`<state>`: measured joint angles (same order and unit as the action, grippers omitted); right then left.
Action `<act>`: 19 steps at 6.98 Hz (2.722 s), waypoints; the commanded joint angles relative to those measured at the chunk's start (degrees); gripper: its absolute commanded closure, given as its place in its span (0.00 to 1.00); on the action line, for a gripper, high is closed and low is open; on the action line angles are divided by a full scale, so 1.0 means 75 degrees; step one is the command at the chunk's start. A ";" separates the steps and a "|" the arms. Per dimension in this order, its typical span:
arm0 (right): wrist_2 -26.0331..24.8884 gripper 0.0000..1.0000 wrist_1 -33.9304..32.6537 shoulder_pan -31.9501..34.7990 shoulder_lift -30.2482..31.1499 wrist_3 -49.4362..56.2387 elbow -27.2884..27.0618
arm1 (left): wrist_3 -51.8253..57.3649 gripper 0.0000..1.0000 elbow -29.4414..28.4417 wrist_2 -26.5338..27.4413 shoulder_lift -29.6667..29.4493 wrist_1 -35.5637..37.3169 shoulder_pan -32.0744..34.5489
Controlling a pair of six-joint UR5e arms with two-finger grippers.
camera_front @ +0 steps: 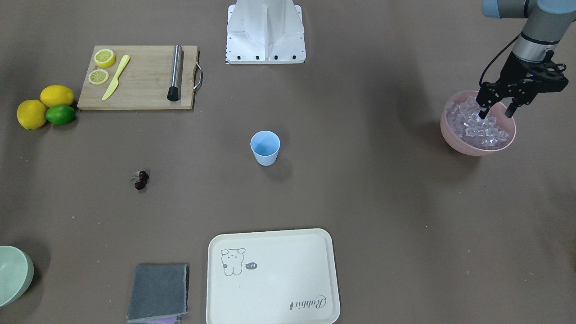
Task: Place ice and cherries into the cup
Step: 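Lower the left gripper into the pink bowl and grasp an ice cube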
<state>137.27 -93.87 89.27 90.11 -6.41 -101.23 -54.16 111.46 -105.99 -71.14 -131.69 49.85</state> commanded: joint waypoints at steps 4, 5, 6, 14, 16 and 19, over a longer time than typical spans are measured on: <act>0.0014 0.00 -0.0012 -0.0008 -0.0050 0.0000 0.0033 | 0.0037 0.41 -0.0189 -0.0013 -0.0007 -0.0008 -0.0342; 0.0014 0.00 -0.0012 -0.0008 -0.0062 0.0000 0.0044 | 0.0038 0.41 -0.0201 -0.0013 -0.0007 -0.0008 -0.0389; 0.0014 0.00 -0.0012 -0.0008 -0.0050 0.0000 0.0044 | 0.0026 0.41 -0.0213 -0.0013 -0.0007 -0.0019 -0.0482; 0.0014 0.00 -0.0012 -0.0008 -0.0050 -0.0012 0.0044 | 0.0096 1.00 -0.0074 -0.0036 0.0086 -0.0055 -0.0366; 0.0014 0.00 0.0000 -0.0008 -0.0062 -0.0012 0.0033 | 0.0178 1.00 0.0126 -0.0781 0.0017 -0.0043 0.0647; 0.0014 0.00 -0.0012 -0.0008 -0.0097 0.0000 -0.0002 | 0.0135 1.00 0.0162 -0.0927 -0.1241 -0.0008 0.1158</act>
<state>137.37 -93.95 89.21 89.42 -6.49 -101.07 -51.18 112.65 -112.75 -75.22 -131.99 57.95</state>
